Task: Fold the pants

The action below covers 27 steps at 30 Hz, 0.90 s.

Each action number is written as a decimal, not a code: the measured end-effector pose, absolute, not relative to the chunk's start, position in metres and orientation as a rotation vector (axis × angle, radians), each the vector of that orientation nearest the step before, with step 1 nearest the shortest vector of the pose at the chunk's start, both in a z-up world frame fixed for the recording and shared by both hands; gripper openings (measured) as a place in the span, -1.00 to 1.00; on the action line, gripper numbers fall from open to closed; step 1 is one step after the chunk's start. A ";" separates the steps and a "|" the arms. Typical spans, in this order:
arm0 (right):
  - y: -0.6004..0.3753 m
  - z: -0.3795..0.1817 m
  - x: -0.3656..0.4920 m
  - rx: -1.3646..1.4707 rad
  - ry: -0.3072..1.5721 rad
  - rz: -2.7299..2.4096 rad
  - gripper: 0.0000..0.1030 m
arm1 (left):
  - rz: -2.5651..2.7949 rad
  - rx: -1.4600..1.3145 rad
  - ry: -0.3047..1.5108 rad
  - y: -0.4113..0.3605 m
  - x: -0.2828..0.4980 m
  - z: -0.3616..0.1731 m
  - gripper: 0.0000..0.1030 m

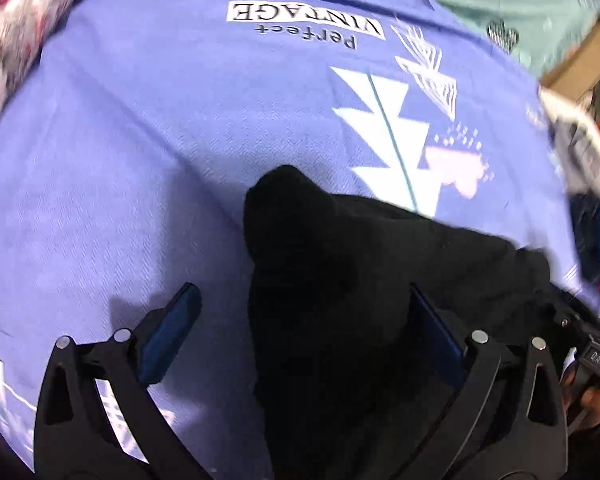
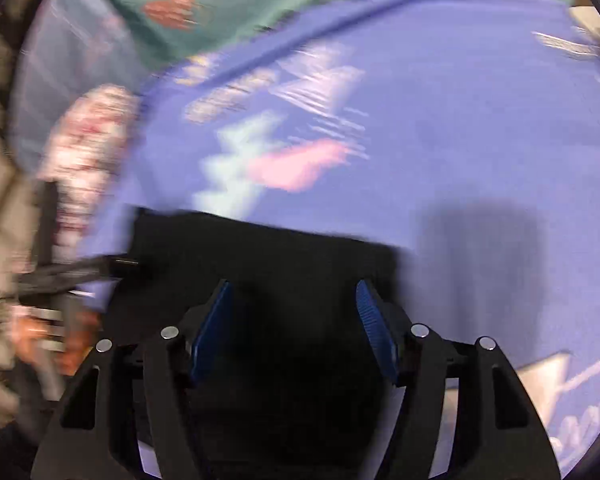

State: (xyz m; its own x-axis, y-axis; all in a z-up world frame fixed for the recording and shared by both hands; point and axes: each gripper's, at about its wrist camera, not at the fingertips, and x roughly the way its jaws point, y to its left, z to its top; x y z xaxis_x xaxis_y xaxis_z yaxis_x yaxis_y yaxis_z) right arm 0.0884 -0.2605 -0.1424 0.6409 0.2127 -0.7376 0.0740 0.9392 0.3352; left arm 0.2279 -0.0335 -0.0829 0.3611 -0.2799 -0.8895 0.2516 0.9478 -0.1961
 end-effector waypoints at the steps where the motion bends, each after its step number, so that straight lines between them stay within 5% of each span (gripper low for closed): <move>1: -0.266 -0.145 0.081 0.406 0.874 0.105 0.74 | -0.334 -0.046 1.162 -0.032 0.227 -0.081 0.96; 9: -0.247 -0.098 0.010 0.358 0.709 0.265 0.72 | -0.357 -0.145 1.148 0.004 0.184 -0.063 0.96; 18: -0.231 -0.144 0.014 0.187 0.923 0.130 0.76 | -0.348 -0.129 1.183 0.017 0.150 -0.086 0.96; 25: -0.231 -0.088 -0.006 0.154 0.700 0.087 0.76 | -0.391 -0.115 1.115 0.017 0.137 -0.052 0.96; 27: -0.226 -0.086 0.002 0.188 0.676 0.133 0.62 | -0.395 -0.095 1.128 0.012 0.134 -0.054 0.96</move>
State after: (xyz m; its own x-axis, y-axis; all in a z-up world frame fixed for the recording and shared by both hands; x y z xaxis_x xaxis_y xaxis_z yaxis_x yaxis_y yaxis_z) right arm 0.0024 -0.2262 -0.0859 0.7729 0.1827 -0.6077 -0.0611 0.9746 0.2153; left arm 0.1338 0.0118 -0.0542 0.3676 -0.3546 -0.8597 0.2596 0.9268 -0.2712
